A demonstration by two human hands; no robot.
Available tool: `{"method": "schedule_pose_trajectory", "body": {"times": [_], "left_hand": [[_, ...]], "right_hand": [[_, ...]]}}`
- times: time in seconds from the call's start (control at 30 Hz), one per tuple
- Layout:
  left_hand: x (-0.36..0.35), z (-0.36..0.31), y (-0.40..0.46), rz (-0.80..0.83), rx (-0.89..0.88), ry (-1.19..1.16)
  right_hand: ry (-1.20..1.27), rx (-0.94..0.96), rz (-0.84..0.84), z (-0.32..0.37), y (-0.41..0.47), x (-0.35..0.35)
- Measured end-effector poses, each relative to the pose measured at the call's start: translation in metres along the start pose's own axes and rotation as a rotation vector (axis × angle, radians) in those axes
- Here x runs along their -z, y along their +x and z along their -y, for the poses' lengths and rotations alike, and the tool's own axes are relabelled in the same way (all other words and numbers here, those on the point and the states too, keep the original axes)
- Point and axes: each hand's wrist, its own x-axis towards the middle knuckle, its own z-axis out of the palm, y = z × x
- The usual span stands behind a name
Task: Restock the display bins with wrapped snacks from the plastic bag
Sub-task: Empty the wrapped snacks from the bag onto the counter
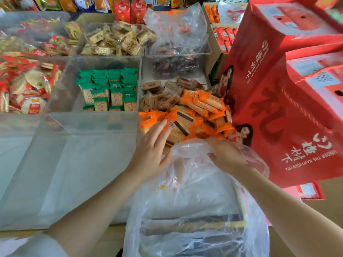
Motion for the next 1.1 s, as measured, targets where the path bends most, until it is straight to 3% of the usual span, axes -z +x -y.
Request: {"method": "schedule_pose_trajectory", "body": {"times": [0.1,0.2,0.3,0.37,0.53,0.6,0.73,0.77,0.87,0.97,1.1], "left_hand": [[-0.012,-0.018,-0.023,0.076,-0.146,-0.080],[-0.030,-0.027,-0.044,0.166,-0.337,0.030],[-0.041,-0.033,-0.056,0.304,-0.265,0.244],[-0.046,-0.036,-0.056,0.391,-0.146,0.350],[-0.057,-0.027,-0.042,0.328,-0.080,0.467],[-0.053,-0.023,-0.034,0.386,-0.040,0.431],[-0.047,-0.013,-0.021,0.511,0.227,0.233],[-0.044,-0.012,-0.019,0.485,0.323,0.112],[-0.031,-0.011,-0.011,0.318,0.501,-0.110],[-0.022,-0.011,-0.003,0.234,0.564,-0.178],[-0.019,-0.008,0.003,0.269,0.518,-0.110]], "right_hand": [[0.192,-0.025,-0.043,0.004,0.000,0.022],[0.502,-0.066,-0.064,0.009,-0.007,0.048],[0.826,-0.180,0.003,0.010,-0.005,0.065],[0.886,-0.281,-0.010,0.007,0.003,0.067],[0.445,-0.271,-0.086,-0.003,0.017,0.060],[0.267,-0.177,-0.104,-0.001,0.010,0.053],[-0.019,0.447,-0.555,0.021,-0.031,0.024],[-0.025,0.595,-0.585,0.028,-0.044,0.012],[-0.078,0.779,-0.358,0.036,-0.067,-0.038],[-0.126,0.666,-0.041,0.033,-0.071,-0.091],[-0.053,0.447,0.145,0.043,-0.059,-0.118]]}}
